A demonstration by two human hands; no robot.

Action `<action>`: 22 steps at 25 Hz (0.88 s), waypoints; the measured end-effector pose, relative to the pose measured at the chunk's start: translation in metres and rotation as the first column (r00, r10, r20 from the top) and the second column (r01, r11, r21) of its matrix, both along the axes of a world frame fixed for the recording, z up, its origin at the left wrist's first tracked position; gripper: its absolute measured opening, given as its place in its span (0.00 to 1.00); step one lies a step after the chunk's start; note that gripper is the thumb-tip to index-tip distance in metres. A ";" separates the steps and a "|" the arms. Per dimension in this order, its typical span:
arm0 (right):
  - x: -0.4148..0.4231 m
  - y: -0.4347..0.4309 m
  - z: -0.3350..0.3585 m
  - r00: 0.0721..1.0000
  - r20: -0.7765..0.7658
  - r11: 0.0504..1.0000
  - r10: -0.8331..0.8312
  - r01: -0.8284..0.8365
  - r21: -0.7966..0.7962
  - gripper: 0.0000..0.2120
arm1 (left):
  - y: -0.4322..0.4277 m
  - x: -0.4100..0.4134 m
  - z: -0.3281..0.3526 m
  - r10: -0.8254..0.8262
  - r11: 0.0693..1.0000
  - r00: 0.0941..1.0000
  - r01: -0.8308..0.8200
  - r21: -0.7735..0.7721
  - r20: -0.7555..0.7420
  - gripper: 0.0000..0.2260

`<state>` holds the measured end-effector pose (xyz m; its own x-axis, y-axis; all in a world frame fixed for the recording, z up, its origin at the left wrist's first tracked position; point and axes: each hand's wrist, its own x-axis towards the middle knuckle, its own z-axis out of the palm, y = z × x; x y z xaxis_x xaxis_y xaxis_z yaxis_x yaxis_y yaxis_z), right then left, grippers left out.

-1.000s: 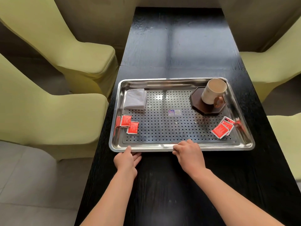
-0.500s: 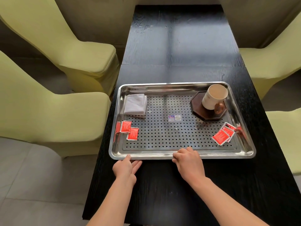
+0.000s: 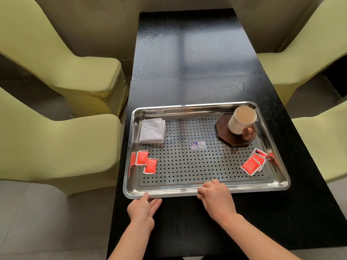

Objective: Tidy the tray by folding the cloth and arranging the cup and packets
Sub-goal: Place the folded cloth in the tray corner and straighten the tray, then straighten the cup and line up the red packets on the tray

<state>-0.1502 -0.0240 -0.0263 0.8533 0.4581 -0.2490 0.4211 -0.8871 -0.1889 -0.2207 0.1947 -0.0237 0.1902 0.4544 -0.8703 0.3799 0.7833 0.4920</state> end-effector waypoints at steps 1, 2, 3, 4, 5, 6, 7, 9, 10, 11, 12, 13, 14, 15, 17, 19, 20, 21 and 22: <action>-0.003 0.000 0.001 1.000 -0.014 1.000 -0.003 0.003 -0.007 0.11 | 0.000 -0.003 -0.002 -0.007 1.000 1.000 0.007 0.005 0.000 0.05; -0.004 0.000 0.002 1.000 -0.029 1.000 -0.004 0.004 -0.009 0.11 | 0.000 -0.006 -0.004 -0.014 1.000 1.000 0.014 0.009 0.000 0.07; -0.004 0.000 0.003 0.999 -0.042 1.000 -0.001 0.000 -0.006 0.11 | 0.000 -0.007 -0.005 -0.027 1.000 1.000 0.027 0.008 0.003 0.08; -0.003 -0.002 0.004 0.998 -0.063 1.000 -0.001 0.003 0.017 0.11 | 0.000 -0.008 -0.006 -0.046 0.999 0.999 0.046 0.011 -0.002 0.10; 0.000 -0.006 0.005 0.995 -0.096 0.997 -0.013 0.020 0.069 0.12 | -0.001 -0.010 -0.008 -0.063 0.998 0.998 0.063 0.017 -0.022 0.12; 0.005 -0.012 0.005 0.989 -0.143 0.987 -0.048 0.069 0.146 0.14 | -0.001 -0.011 -0.009 -0.077 0.996 0.995 0.080 0.045 -0.064 0.15; 0.013 -0.020 0.007 0.976 -0.193 0.965 -0.100 0.143 0.220 0.16 | -0.001 -0.014 -0.009 -0.094 0.989 0.987 0.108 0.104 -0.130 0.18; 0.034 -0.045 0.011 0.951 -0.219 0.911 -0.219 0.280 0.302 0.18 | -0.002 -0.014 -0.003 -0.134 0.929 0.952 0.218 0.300 -0.276 0.18; 0.047 -0.059 0.012 0.943 -0.200 0.900 -0.265 0.316 0.299 0.18 | -0.003 -0.011 0.001 -0.163 0.860 0.924 0.305 0.409 -0.346 0.17; 0.058 -0.071 0.012 0.939 -0.171 0.898 -0.299 0.338 0.282 0.19 | -0.003 -0.006 0.005 -0.206 0.766 0.894 0.400 0.503 -0.398 0.16; 0.068 -0.081 0.013 0.935 -0.140 0.900 -0.327 0.353 0.254 0.19 | 0.000 0.000 0.008 -0.262 0.662 0.867 0.481 0.575 -0.424 0.15; 0.078 -0.092 0.012 0.929 -0.121 0.904 -0.349 0.368 0.216 0.20 | 0.001 0.012 0.010 -0.324 0.580 0.841 0.538 0.612 -0.432 0.14; 0.088 -0.101 0.009 0.925 -0.107 0.910 -0.364 0.378 0.174 0.21 | 0.001 0.025 0.013 -0.389 0.517 0.812 0.584 0.626 -0.436 0.13; 0.096 -0.108 0.006 0.921 -0.094 0.913 -0.377 0.387 0.130 0.22 | 0.003 0.039 0.014 -0.455 0.443 0.764 0.639 0.628 -0.457 0.13; 0.107 -0.120 -0.001 0.915 -0.056 0.914 -0.399 0.402 0.046 0.25 | 0.010 0.064 0.011 -0.549 0.238 0.616 0.763 0.601 -0.565 0.17; 0.116 -0.130 -0.009 0.908 -0.045 0.909 -0.417 0.417 -0.014 0.28 | 0.024 0.085 0.003 -0.575 0.043 0.479 0.827 0.561 -0.663 0.21; 0.119 -0.134 -0.011 0.903 -0.058 0.905 -0.426 0.425 -0.038 0.29 | 0.030 0.092 -0.002 -0.581 -0.026 0.424 0.843 0.537 -0.695 0.23; 0.122 -0.138 -0.014 0.898 -0.079 0.902 -0.432 0.428 -0.061 0.29 | 0.036 0.098 -0.008 -0.582 -0.081 0.369 0.861 0.503 -0.725 0.24; 0.124 -0.140 -0.018 0.897 -0.094 0.901 -0.432 0.425 -0.086 0.29 | 0.042 0.102 -0.014 -0.578 -0.128 0.309 0.879 0.459 -0.755 0.25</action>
